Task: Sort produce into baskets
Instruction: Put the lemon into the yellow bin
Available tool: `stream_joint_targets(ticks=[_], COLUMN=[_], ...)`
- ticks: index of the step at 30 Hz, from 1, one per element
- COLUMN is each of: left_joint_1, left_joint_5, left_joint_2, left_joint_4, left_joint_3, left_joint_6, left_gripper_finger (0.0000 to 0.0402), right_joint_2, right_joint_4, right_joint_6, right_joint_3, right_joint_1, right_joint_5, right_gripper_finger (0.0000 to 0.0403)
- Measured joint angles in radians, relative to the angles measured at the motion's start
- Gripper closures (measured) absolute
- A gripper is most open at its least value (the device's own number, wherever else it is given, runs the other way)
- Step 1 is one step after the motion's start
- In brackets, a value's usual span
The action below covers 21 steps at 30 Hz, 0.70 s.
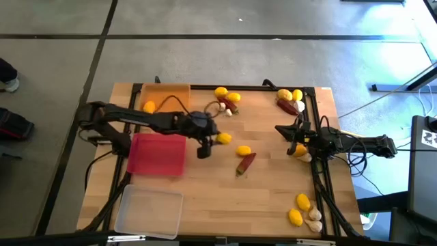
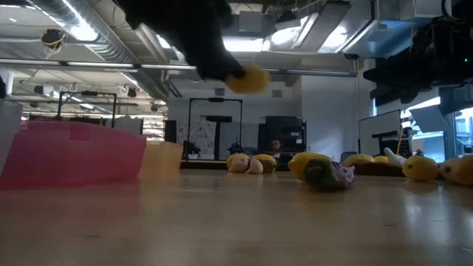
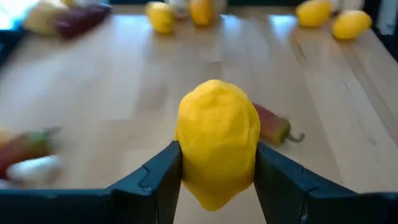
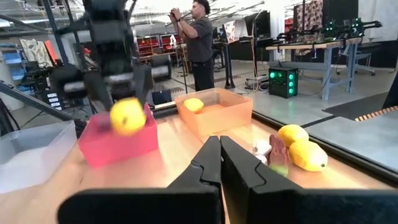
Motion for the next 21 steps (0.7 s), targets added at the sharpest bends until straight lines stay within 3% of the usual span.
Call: stream_joint_targets(ticks=[10,21], left_joint_1=[0.095,0.285], left_joint_5=[-0.292,-0.614], left_joint_2=[-0.267,-0.423], left_joint_4=[-0.215,-0.511], left_joint_3=[-0.002,-0.003], left_joint_6=[-0.046,-0.271], left_gripper_finger=[0.0231,0.0231], right_joint_2=[0.0,0.004], right_joint_4=[-0.004,-0.005], right_joint_6=[0.03,-0.004], right_joint_3=[0.0,0.0], right_joint_1=[0.0,0.0], right_joint_5=[0.009,0.081], right_gripper_finger=[0.0398,0.0398])
